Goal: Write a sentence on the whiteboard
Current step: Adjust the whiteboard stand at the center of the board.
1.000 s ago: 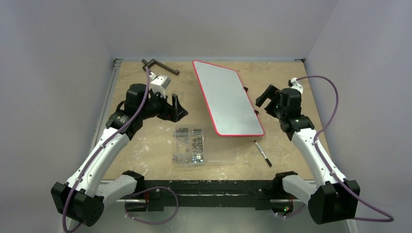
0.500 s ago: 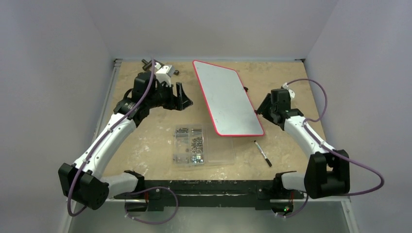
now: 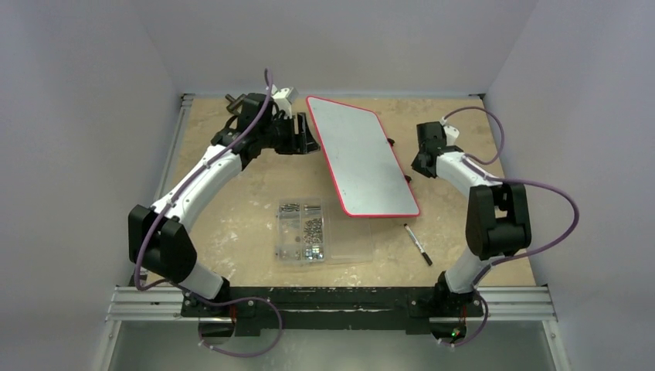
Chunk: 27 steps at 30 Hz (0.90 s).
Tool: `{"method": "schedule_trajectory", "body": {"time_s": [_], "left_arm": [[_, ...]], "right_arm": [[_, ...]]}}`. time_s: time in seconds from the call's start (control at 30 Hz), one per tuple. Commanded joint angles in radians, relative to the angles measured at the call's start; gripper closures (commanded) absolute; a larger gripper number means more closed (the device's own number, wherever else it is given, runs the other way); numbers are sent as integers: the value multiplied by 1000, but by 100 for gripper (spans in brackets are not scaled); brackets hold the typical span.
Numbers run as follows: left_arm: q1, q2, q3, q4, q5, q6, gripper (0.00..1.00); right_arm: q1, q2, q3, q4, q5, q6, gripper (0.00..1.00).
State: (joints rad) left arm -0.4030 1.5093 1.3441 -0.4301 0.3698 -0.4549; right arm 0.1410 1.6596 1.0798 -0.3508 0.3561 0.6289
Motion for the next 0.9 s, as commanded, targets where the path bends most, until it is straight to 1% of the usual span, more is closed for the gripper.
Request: {"method": "schedule_trajectory", "body": {"time_s": [0.0,0.1,0.17,0.27,0.43,0.63,0.87], "left_arm": [[-8,58,105,4,-2,-10,41],[-8,104,151,-8,6,-10,43],[-8,134,181,-16,8,-10,44],[-8,183,222,-33,9,-8,44],[-9,256,285,-49,25,-15,45],[-8,325,343,-54,34,-21,48],[-8,425,472,-111,45,2,48]], "right_arm": [[-10,70,87,-21,91,-42,91],[-12,136,134,-26,90,-72,93],[-13,180,164,-33,69,-92,97],[-12,211,170,-31,26,-120,100],[-9,200,131,-26,-62,-157,100],[0,146,30,15,-160,-175,100],[64,138,-12,58,-243,-190,100]]}}
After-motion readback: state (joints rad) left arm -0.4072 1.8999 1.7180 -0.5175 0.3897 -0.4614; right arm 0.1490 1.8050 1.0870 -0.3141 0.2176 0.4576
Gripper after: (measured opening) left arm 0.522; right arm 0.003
